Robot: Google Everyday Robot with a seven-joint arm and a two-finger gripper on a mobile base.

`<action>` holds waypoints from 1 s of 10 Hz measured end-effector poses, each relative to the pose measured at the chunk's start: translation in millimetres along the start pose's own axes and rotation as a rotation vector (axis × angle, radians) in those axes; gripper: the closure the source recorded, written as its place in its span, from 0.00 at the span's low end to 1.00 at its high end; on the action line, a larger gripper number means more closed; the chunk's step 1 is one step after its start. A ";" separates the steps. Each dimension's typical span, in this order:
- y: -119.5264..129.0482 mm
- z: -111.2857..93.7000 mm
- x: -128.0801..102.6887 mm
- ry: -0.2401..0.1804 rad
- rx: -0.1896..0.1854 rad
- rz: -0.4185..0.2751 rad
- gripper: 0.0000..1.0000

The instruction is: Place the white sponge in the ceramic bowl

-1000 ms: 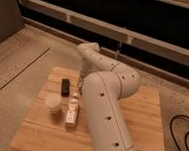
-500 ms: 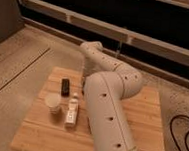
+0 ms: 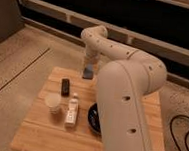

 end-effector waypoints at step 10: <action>-46.5 -35.8 122.5 -0.055 0.154 0.260 1.00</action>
